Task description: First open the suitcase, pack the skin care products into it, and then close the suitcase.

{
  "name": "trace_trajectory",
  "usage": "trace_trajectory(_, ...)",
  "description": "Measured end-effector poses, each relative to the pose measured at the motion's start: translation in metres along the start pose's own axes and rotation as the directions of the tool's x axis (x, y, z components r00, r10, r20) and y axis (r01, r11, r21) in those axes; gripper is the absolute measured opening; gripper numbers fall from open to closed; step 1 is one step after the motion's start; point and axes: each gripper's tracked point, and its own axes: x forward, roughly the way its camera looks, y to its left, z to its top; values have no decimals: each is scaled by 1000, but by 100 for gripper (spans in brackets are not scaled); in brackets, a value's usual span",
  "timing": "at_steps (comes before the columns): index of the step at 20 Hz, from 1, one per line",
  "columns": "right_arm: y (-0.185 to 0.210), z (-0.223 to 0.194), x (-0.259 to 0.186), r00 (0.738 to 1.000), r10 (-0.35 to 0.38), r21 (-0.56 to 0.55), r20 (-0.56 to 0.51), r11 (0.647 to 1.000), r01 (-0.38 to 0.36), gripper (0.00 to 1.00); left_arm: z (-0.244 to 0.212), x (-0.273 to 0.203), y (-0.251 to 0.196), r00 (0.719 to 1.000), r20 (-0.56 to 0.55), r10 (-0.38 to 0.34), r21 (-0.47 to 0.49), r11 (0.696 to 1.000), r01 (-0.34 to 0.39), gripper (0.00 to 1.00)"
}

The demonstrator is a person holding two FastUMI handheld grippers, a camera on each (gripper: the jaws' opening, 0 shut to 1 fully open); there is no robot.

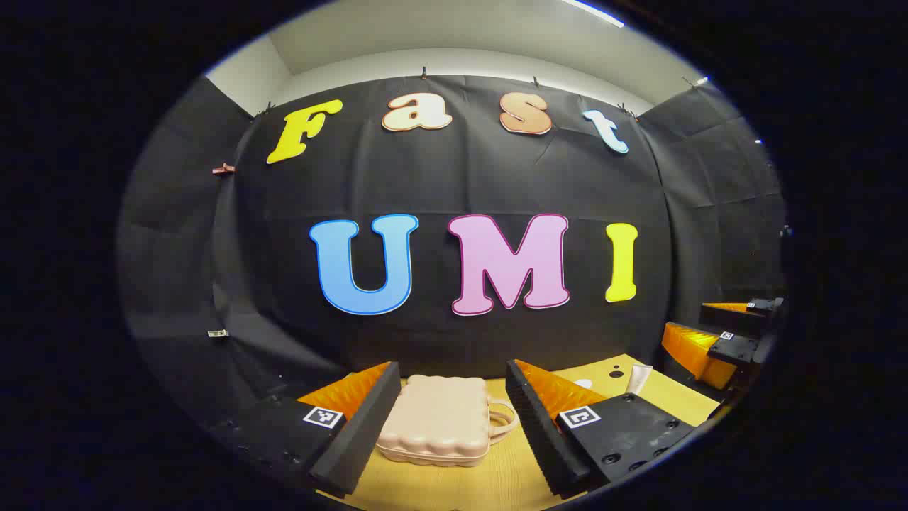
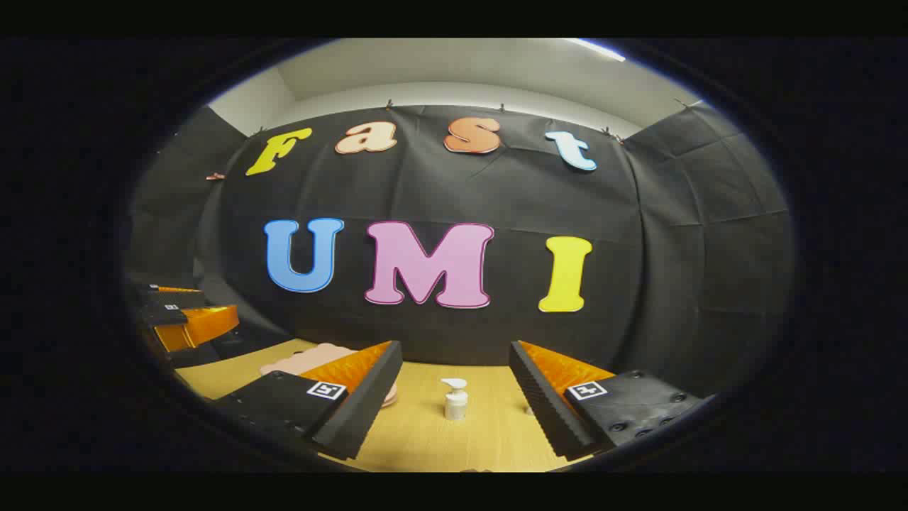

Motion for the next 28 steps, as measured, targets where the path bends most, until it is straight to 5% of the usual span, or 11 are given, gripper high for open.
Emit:
trace_trajectory(20,3,-18,13,999,5,50,-46,999,-3,97,2,5,0,1000,5,-15,-9,1000,15,95)
trace_trajectory(28,-29,-8,8,998,-69,28,2,997,69,97,-27,36,-37,992,-37,-121,-57,991,119,95)
